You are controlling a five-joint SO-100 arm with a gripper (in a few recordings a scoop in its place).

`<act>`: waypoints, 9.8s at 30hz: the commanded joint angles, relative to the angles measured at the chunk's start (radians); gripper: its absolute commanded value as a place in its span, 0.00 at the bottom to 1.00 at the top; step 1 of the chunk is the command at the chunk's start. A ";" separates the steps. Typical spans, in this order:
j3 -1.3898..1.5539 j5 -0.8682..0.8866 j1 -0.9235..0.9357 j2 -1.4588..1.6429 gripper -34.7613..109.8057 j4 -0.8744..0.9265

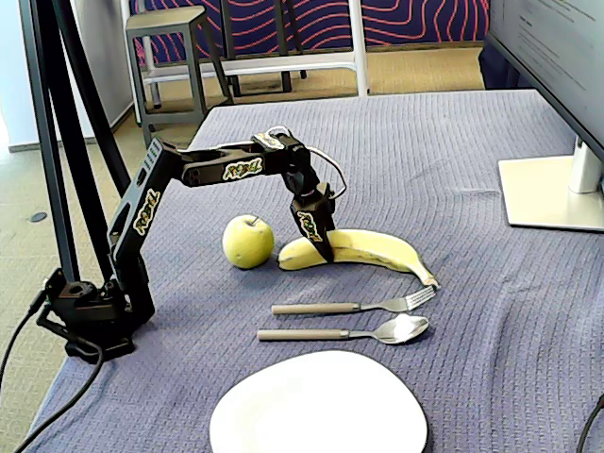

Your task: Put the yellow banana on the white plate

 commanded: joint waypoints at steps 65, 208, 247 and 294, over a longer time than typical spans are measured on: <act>0.436 -0.061 0.457 0.838 0.24 0.094; -0.002 0.328 1.003 0.087 0.36 0.037; 0.123 0.365 0.933 0.383 0.40 0.072; 1.700 0.785 0.430 2.089 0.24 0.060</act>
